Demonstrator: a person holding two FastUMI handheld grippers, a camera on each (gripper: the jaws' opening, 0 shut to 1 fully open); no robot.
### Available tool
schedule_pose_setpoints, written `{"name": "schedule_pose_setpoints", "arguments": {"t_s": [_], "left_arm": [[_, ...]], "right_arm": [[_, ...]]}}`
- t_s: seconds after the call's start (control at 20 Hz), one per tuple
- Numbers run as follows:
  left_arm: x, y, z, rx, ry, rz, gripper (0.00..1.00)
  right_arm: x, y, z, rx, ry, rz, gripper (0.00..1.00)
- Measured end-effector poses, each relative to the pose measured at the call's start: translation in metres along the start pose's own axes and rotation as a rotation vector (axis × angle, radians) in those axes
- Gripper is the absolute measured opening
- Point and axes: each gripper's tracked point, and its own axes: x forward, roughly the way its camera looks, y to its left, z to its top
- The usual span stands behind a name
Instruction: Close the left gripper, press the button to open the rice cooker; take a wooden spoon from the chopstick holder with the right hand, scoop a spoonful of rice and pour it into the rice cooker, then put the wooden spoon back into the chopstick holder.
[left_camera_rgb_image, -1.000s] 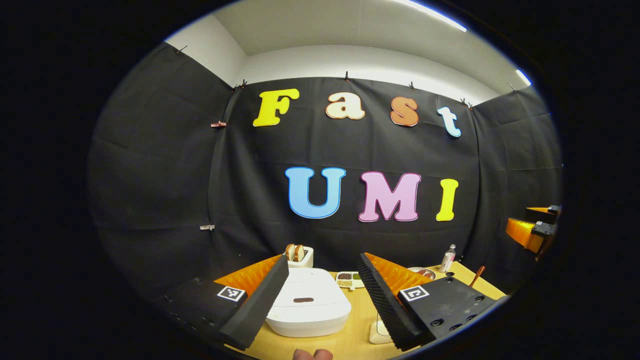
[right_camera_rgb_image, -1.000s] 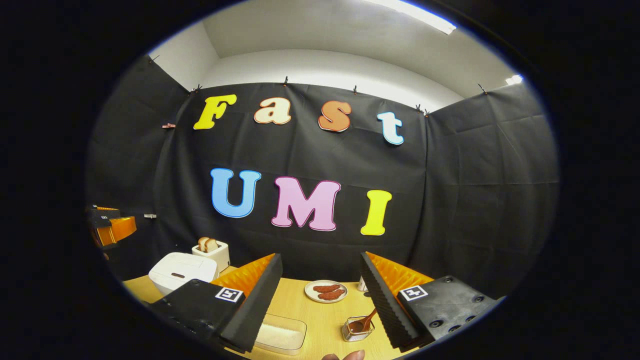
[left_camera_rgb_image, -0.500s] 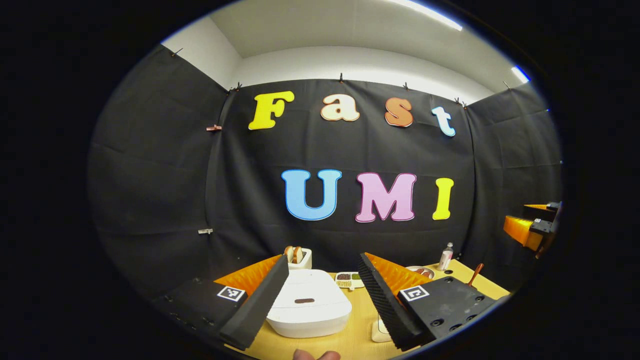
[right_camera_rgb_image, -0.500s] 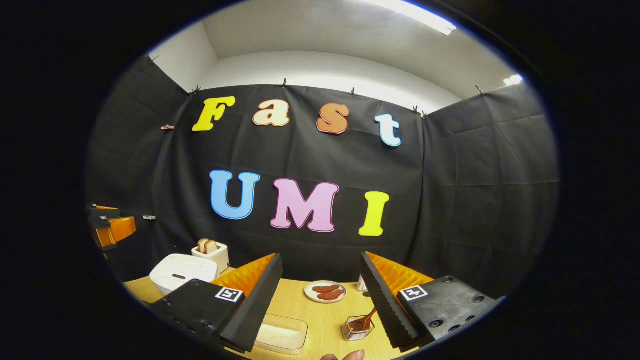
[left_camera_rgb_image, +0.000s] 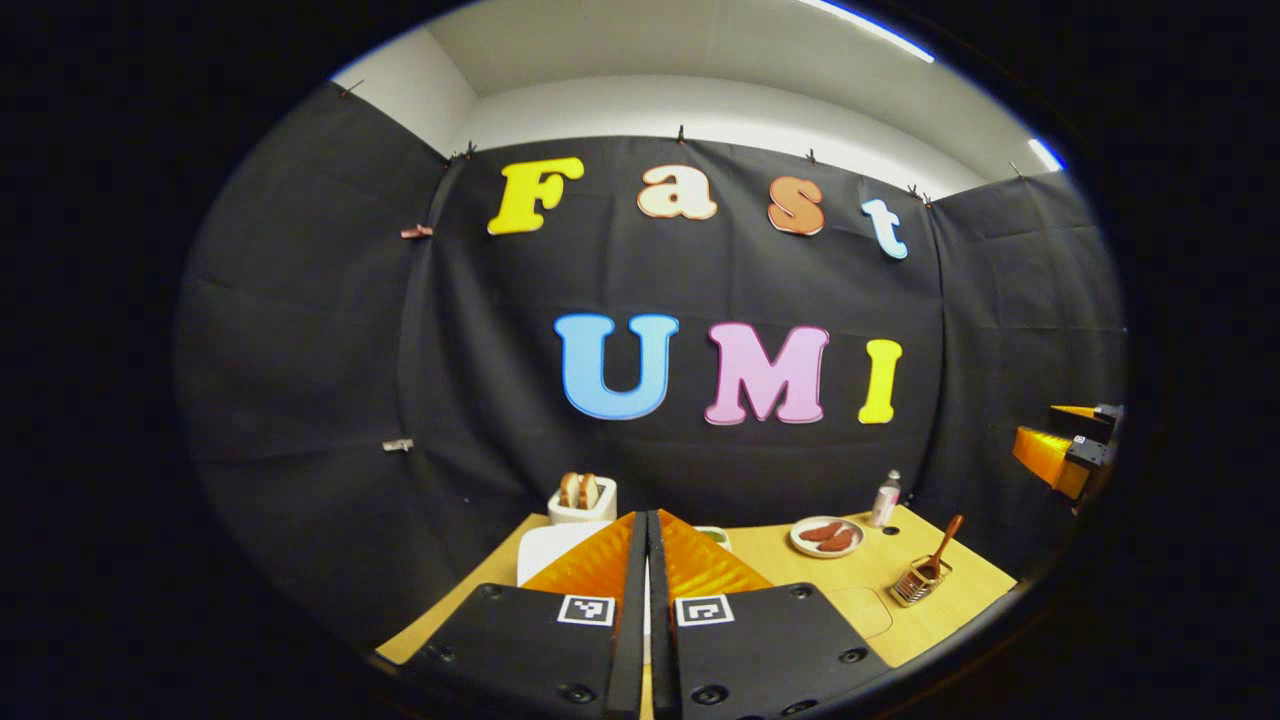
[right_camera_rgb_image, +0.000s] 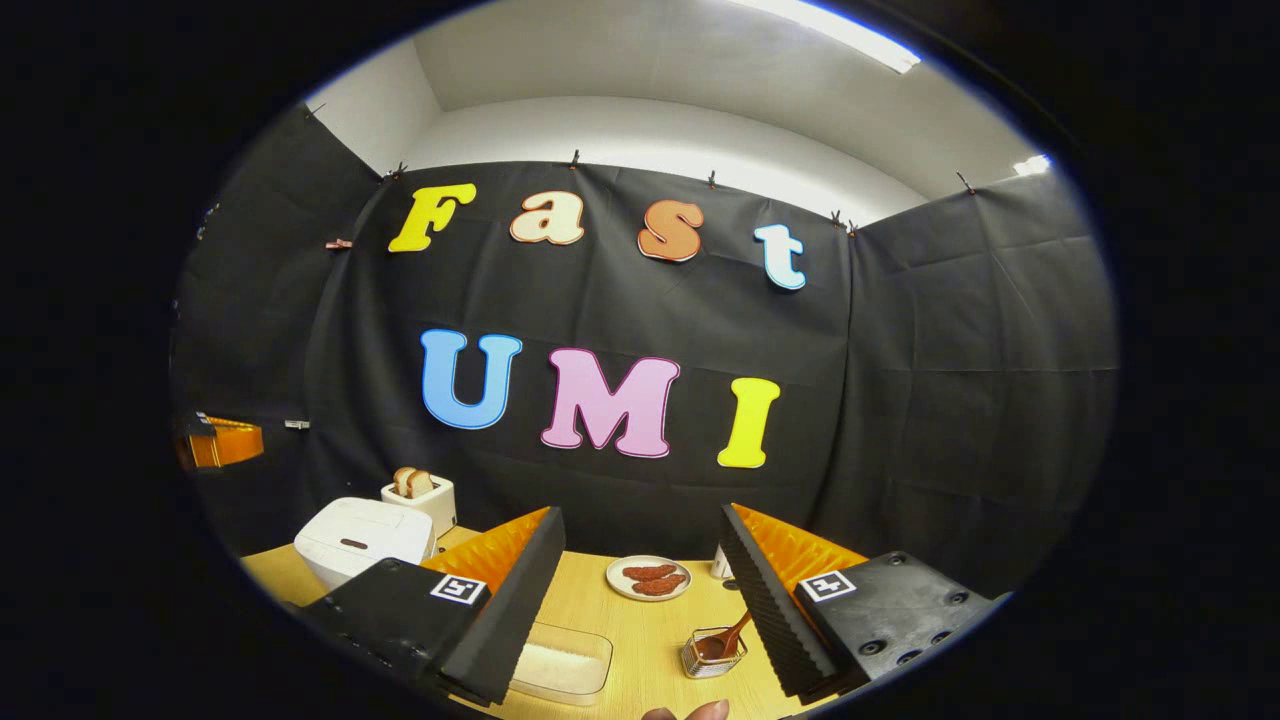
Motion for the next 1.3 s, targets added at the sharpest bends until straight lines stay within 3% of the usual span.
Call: {"name": "schedule_pose_setpoints", "arguments": {"t_s": [0.4,0.65,0.8,1.3], "left_arm": [[0.084,0.036,-0.063,-0.115,0.268,-0.137,0.07],[0.138,0.052,-0.122,-0.149,0.505,-0.161,0.06],[0.159,0.059,-0.154,-0.165,0.616,-0.138,0.07],[0.175,0.064,-0.190,-0.161,0.708,-0.104,0.06]], "right_arm": [[0.006,-0.022,-0.021,-0.010,0.044,-0.058,0.98],[0.010,-0.038,-0.029,-0.033,0.070,-0.102,0.98],[0.011,-0.047,-0.035,-0.045,0.081,-0.124,0.98],[0.014,-0.068,-0.039,-0.035,0.087,-0.180,0.98]]}}
